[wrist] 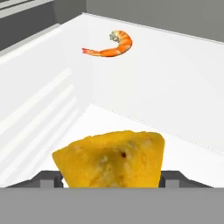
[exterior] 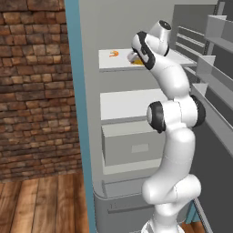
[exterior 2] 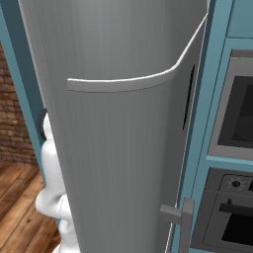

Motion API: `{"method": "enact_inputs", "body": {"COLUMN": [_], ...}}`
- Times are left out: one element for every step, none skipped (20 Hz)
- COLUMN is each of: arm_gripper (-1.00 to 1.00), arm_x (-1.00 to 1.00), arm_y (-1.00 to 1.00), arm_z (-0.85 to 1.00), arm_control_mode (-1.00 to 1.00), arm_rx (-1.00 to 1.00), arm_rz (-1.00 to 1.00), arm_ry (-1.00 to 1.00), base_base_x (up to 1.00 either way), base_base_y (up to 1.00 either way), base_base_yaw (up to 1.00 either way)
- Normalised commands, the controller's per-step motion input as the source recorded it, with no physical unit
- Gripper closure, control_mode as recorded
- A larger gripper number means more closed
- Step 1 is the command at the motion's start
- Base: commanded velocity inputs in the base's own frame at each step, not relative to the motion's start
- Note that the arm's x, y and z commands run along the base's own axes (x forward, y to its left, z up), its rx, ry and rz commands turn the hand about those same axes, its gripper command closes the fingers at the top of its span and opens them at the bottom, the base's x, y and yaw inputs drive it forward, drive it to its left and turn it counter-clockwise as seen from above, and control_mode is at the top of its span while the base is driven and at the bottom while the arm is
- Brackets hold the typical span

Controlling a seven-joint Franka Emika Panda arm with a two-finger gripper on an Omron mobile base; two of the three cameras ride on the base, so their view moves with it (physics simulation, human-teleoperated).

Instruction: Pick the cheese from the fridge and the cheese grater from the cabinet and place them next to the salad bowl.

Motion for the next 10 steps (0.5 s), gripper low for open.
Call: {"method": "enact_inputs", "body": {"arm_gripper": [1.0, 1.0, 1.0, 1.0, 1.0, 1.0, 1.0, 1.0, 1.0, 1.0], "arm_x": [-0.43, -0.5, -0.52, -0.55, -0.58, -0.58, -0.61, -0.61, -0.67, -0.69], "arm_y": [0.11, 0.14, 0.16, 0.19, 0.27, 0.34, 0.36, 0.38, 0.36, 0.35], "arm_z": [-0.12, -0.05, -0.01, 0.0, 0.0, 0.0, 0.0, 0.0, 0.0, 0.0], "arm_control_mode": [-1.0, -1.0, -1.0, -1.0, -1.0, -1.0, -1.0, -1.0, -1.0, -1.0], "arm_rx": [0.0, 0.0, 0.0, 0.0, 0.0, 0.0, 0.0, 0.0, 0.0, 0.0], "arm_rz": [0.02, 0.02, 0.02, 0.03, 0.0, 0.0, 0.0, 0.0, -0.05, -0.07], "arm_ry": [-0.07, -0.07, -0.04, -0.04, -0.04, -0.04, -0.05, -0.05, -0.14, -0.19], "base_base_x": [0.0, 0.0, 0.0, 0.0, 0.0, 0.0, 0.0, 0.0, 0.0, 0.0], "base_base_y": [0.0, 0.0, 0.0, 0.0, 0.0, 0.0, 0.0, 0.0, 0.0, 0.0], "base_base_yaw": [0.0, 0.0, 0.0, 0.0, 0.0, 0.0, 0.0, 0.0, 0.0, 0.0]}}
